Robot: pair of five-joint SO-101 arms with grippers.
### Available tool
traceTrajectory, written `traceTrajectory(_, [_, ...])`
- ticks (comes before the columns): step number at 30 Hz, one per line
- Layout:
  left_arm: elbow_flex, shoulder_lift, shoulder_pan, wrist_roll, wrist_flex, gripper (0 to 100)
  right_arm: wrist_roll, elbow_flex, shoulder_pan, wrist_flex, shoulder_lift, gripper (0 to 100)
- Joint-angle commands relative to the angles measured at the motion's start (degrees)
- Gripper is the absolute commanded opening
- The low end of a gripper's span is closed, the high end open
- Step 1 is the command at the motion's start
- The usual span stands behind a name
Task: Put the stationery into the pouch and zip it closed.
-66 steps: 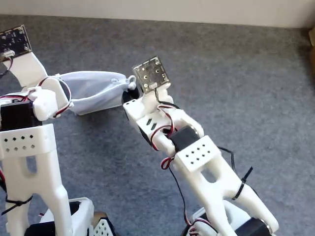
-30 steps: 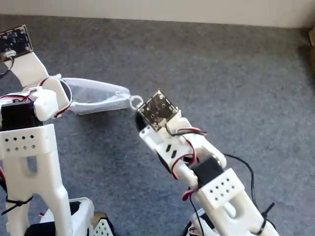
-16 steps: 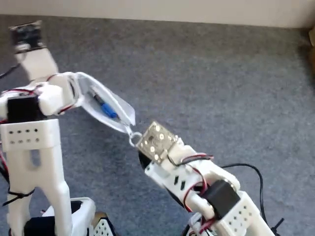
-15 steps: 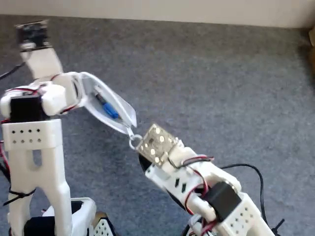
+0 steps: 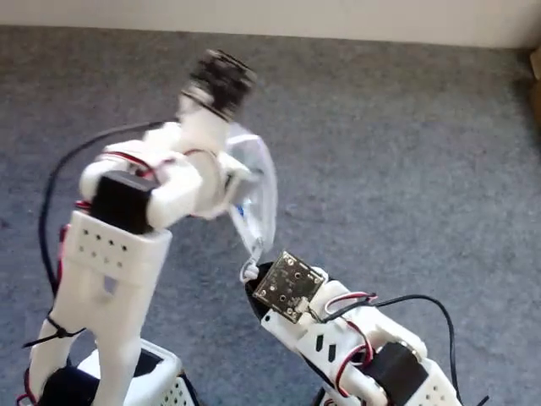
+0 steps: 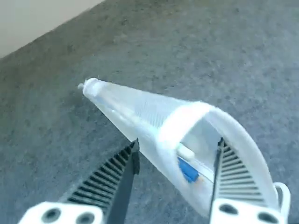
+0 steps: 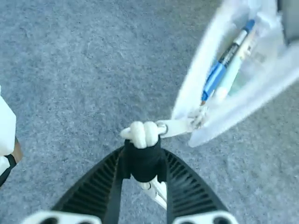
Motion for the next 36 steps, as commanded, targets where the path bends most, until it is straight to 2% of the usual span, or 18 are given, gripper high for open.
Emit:
traceTrajectory(1, [-3.4,-1.1,6.8,-3.3,1.7,26,0.4,-0.4,-0.3,0.1,-2.2,0.5])
traceTrajectory(9, [-5.8,-1.1,9.9,-3.3,1.9,26,0.3,-0.4,-0.2,0.1,-3.6,0.5])
traceTrajectory(15, [-11.0,-1.1,8.0,-3.5,7.7,26,0.3,-0.6,2.9,0.1,-5.7,0.5])
traceTrajectory(22, [-15.1,-1.2,7.2,-12.3,16.6,26,-0.6,-0.9,10.5,0.0,-8.8,0.5])
traceTrajectory(29, [-11.5,-2.5,6.0,-18.7,18.2,26,-3.3,-0.9,13.6,-0.4,-12.4,0.5])
traceTrajectory(36, [-0.9,-12.3,6.4,-22.2,17.9,26,-4.0,-0.5,17.5,-5.1,-12.9,0.5])
